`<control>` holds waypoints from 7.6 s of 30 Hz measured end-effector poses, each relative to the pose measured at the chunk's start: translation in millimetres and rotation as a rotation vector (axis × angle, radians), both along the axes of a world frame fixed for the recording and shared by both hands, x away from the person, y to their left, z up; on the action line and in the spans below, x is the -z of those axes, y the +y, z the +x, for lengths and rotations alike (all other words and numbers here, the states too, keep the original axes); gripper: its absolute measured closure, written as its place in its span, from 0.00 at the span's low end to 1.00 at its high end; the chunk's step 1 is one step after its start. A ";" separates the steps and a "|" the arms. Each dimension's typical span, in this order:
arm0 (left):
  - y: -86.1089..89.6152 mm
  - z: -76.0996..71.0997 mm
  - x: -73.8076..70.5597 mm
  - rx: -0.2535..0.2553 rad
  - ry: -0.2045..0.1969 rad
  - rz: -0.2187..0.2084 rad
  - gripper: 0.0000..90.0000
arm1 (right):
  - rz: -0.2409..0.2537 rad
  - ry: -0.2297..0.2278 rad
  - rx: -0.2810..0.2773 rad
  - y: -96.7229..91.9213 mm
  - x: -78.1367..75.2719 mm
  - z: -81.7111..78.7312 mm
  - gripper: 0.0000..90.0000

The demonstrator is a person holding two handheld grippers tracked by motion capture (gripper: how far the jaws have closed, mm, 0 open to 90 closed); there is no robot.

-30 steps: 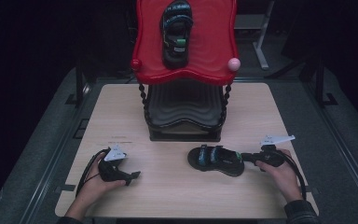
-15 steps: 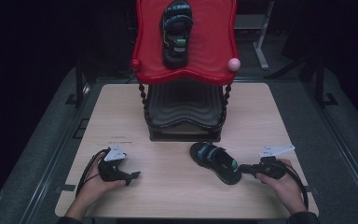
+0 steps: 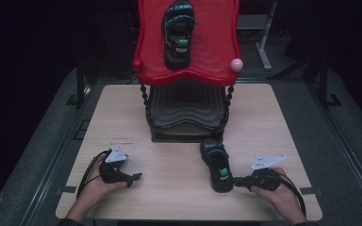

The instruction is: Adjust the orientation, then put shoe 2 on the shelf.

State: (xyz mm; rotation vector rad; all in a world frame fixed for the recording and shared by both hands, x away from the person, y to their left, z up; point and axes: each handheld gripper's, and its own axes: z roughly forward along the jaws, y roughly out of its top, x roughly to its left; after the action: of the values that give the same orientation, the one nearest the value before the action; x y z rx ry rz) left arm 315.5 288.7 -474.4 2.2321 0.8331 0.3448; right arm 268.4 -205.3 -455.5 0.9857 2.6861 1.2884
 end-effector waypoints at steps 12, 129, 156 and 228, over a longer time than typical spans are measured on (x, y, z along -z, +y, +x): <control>0.0 0.0 0.0 0.000 0.000 -0.001 0.03 | 0.007 -0.007 -0.045 13.0 -1.4 -1.4 1.00; 0.4 0.8 -0.1 0.009 0.001 0.004 0.03 | 0.555 -0.468 0.269 -68.8 -260.3 80.9 0.75; 0.1 0.5 -0.1 0.017 0.000 0.003 0.03 | 0.588 -0.494 0.187 -3.2 -351.1 158.0 0.75; -1.9 -0.7 -0.4 0.022 0.004 0.006 0.03 | 0.305 -0.426 0.239 -45.1 -232.4 104.7 0.31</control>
State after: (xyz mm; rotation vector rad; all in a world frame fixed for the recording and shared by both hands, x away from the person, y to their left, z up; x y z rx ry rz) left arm 314.8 286.8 -473.9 2.2461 0.8102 0.3326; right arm 373.1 -250.4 -223.1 0.8913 2.0359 1.6603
